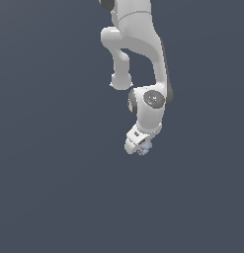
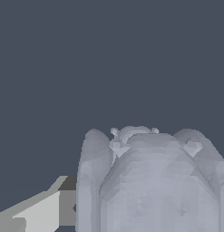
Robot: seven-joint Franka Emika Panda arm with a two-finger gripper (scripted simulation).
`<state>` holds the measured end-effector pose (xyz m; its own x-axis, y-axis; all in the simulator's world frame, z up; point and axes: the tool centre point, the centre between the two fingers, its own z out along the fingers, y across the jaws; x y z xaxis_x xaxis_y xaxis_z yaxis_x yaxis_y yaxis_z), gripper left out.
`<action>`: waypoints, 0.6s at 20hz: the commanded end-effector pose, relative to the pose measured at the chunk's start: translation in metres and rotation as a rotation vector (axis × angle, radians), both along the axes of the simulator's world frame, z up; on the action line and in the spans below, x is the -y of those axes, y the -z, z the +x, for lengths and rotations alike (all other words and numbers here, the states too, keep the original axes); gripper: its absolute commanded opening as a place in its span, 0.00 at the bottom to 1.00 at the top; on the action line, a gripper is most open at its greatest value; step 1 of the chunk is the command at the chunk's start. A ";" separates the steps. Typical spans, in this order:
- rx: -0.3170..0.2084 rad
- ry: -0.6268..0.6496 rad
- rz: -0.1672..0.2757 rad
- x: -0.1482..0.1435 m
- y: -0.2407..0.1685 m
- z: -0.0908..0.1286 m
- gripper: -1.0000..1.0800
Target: Pick up the object and move it to a goal position.
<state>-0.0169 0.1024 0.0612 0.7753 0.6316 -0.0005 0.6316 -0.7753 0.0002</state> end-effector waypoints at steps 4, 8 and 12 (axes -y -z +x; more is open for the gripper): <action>0.001 -0.001 0.001 0.003 -0.036 0.008 0.00; 0.001 -0.001 0.001 0.005 -0.071 0.016 0.00; 0.001 -0.001 0.001 0.008 -0.103 0.024 0.00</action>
<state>0.0045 0.0956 0.1526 0.7748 0.6322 0.0015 0.6322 -0.7748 0.0006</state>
